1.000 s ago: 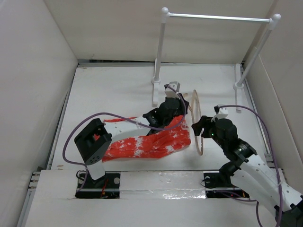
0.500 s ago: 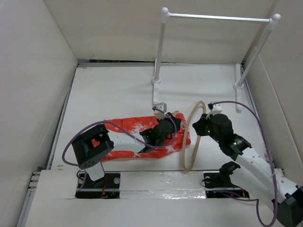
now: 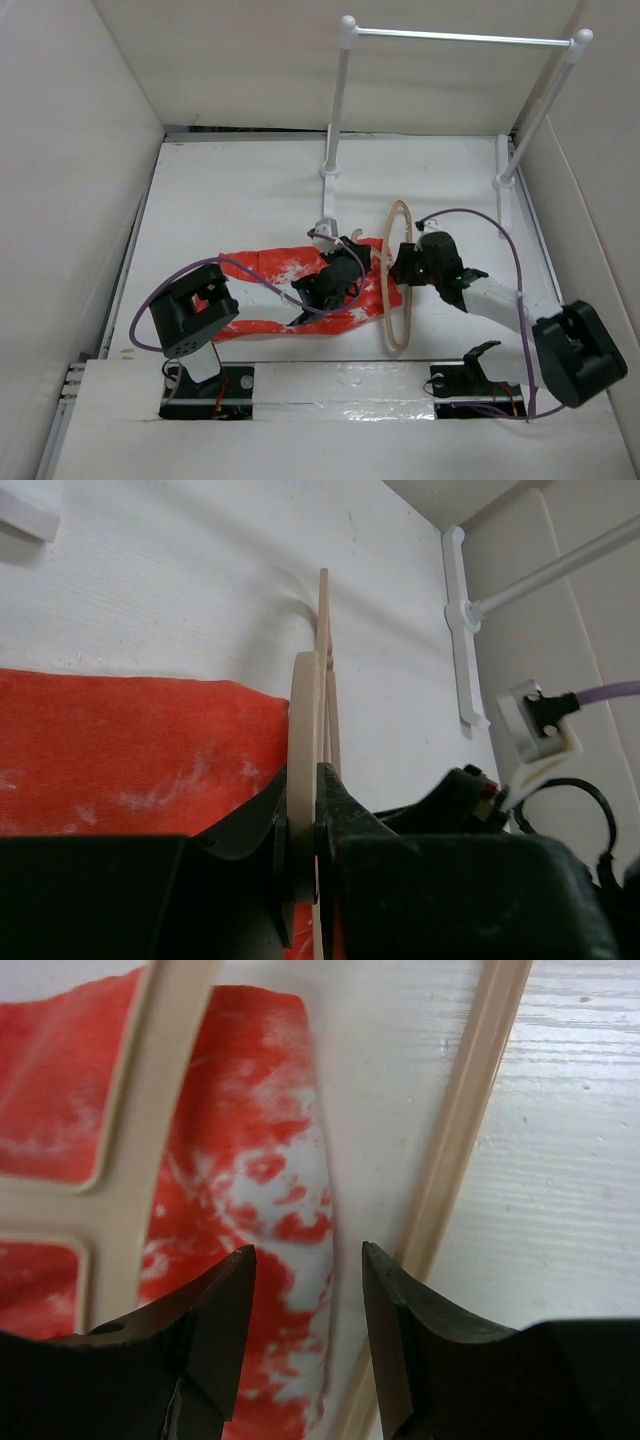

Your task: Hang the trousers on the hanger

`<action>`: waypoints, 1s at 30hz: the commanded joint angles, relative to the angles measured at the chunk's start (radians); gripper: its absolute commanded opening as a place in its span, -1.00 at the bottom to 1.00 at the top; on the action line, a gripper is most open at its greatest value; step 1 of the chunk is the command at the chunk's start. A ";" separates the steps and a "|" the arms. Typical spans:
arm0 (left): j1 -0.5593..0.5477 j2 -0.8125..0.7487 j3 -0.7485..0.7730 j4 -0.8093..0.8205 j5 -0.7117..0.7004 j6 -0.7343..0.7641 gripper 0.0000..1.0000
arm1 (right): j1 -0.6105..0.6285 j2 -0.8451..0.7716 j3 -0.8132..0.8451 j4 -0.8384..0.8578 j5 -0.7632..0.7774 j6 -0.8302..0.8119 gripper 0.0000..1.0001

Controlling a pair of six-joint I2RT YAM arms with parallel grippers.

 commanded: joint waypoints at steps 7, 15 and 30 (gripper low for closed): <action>0.042 -0.037 -0.052 0.024 -0.015 0.038 -1.00 | -0.010 0.185 0.019 0.249 -0.123 0.000 -0.89; 0.061 -0.118 -0.096 -0.059 -0.023 0.150 -1.00 | -0.134 -0.160 -0.035 0.095 -0.068 0.007 -1.00; 0.036 -0.256 -0.229 -0.102 0.129 0.271 -1.00 | -0.430 -0.233 -0.065 0.180 -0.338 0.037 -1.00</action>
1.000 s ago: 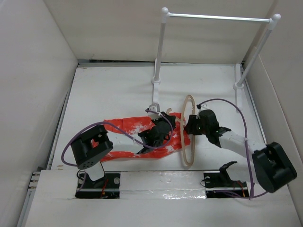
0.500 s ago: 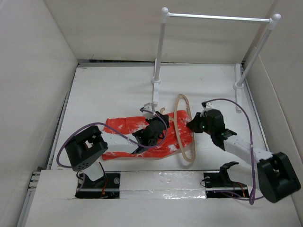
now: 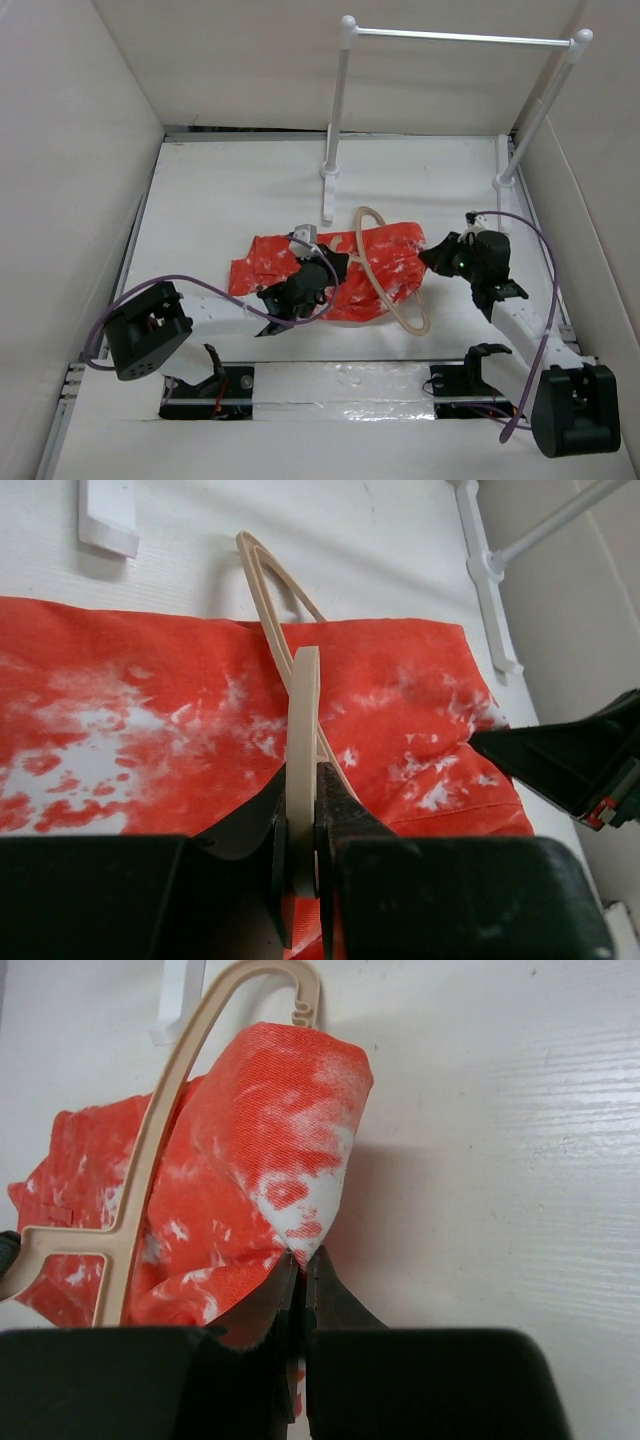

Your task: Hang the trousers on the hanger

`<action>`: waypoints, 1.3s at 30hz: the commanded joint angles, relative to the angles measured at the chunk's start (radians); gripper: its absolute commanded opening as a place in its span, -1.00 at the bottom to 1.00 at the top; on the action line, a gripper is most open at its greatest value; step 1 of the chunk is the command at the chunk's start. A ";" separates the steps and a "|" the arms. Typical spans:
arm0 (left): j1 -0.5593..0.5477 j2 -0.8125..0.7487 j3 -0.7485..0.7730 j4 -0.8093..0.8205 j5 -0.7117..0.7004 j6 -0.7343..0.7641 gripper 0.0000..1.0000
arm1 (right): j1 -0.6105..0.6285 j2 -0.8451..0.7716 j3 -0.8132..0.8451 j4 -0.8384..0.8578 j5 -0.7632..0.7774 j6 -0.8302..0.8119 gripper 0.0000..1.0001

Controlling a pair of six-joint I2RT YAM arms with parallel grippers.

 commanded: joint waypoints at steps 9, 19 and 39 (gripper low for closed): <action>-0.114 0.278 0.211 -0.066 -0.004 0.225 -1.00 | 0.048 0.037 -0.018 0.122 0.050 -0.027 -1.00; -0.093 0.211 0.191 -0.264 -0.152 0.216 -1.00 | -0.049 -0.110 0.015 0.008 0.147 -0.033 -1.00; -0.041 -0.032 0.067 -0.422 -0.197 0.305 -1.00 | -0.327 -0.018 0.110 -0.007 -0.033 -0.076 -1.00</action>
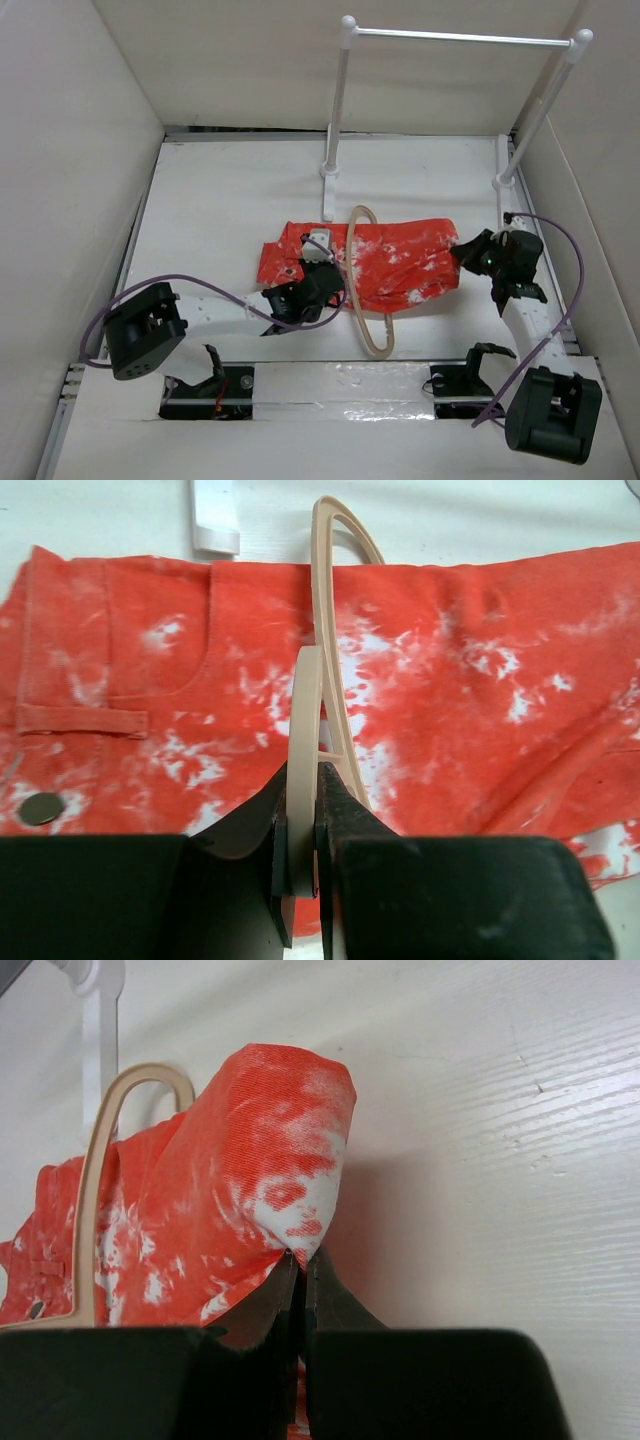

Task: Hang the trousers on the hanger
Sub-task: Place the trousers on the hanger, then place the hanger at the clothesline.

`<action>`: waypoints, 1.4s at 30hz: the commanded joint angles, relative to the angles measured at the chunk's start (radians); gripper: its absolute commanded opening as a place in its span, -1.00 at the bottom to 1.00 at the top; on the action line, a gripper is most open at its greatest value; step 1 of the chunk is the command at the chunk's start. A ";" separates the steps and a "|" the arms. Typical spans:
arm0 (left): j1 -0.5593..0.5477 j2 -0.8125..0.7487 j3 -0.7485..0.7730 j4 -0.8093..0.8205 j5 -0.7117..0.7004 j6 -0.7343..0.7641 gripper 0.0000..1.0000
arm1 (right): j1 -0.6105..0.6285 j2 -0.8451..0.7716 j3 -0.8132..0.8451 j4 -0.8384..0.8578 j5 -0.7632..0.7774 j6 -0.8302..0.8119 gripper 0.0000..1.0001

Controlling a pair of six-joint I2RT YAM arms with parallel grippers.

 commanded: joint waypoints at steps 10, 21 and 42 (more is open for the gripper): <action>0.057 -0.122 0.048 -0.122 -0.042 0.207 -1.00 | -0.058 0.056 0.085 0.119 -0.031 -0.038 -1.00; 0.103 -0.125 0.091 -0.133 -0.043 0.290 -1.00 | -0.058 0.064 0.093 0.088 0.008 -0.044 -1.00; 0.045 -0.157 0.453 -0.366 0.096 0.242 -1.00 | 0.096 -0.097 0.245 -0.106 0.003 -0.077 0.60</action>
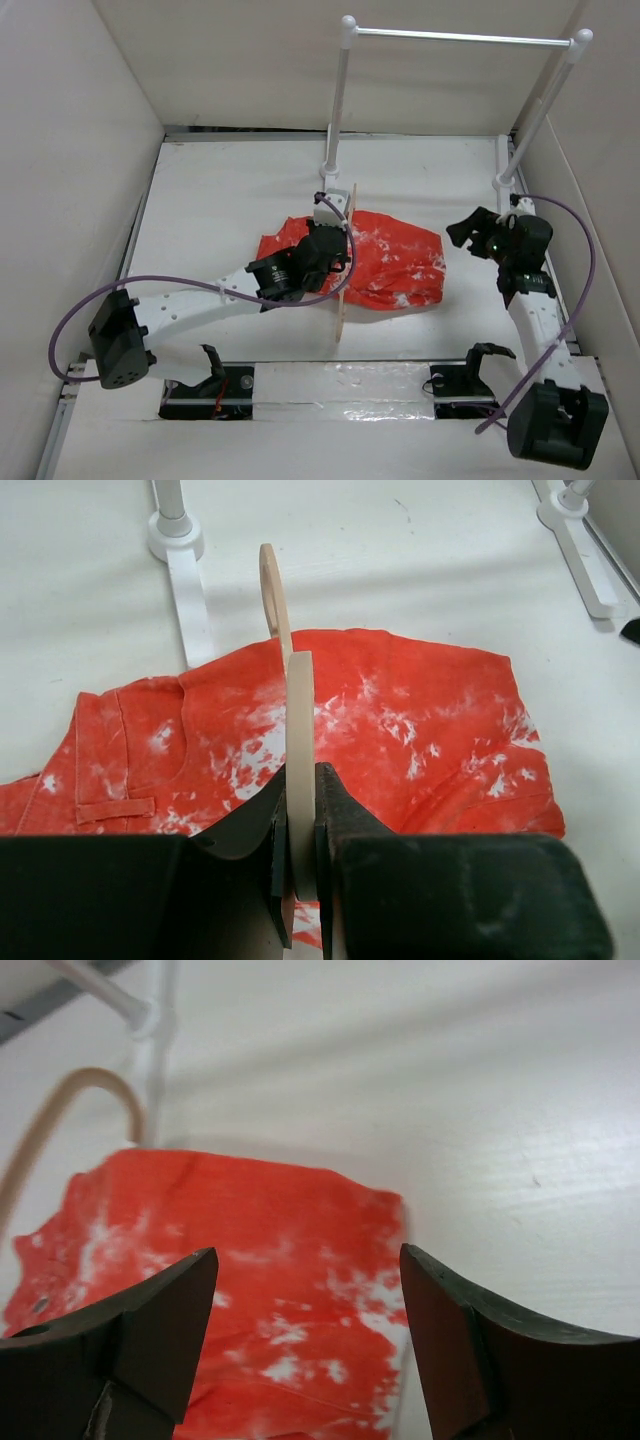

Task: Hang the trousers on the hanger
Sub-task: Place the hanger at the clothesline.

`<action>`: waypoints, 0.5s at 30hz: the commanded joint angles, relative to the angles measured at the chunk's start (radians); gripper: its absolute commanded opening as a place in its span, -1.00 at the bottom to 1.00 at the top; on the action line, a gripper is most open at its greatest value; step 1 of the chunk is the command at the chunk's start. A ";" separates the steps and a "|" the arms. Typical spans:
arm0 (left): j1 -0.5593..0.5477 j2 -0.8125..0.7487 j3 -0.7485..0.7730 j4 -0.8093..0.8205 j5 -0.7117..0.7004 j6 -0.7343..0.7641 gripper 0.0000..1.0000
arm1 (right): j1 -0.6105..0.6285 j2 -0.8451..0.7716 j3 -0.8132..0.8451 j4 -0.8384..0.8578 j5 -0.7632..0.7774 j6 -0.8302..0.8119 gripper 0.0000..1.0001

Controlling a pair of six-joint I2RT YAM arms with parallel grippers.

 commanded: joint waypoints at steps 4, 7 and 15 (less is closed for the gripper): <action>0.001 -0.087 0.141 -0.058 -0.002 -0.015 -1.00 | 0.283 -0.179 0.171 -0.074 0.046 0.030 0.63; 0.001 -0.089 0.161 -0.063 -0.001 -0.030 -1.00 | 0.506 -0.228 0.088 0.067 0.053 0.196 0.63; 0.001 -0.046 0.242 -0.059 0.025 -0.044 -1.00 | 1.051 -0.156 0.020 0.317 0.491 0.464 0.56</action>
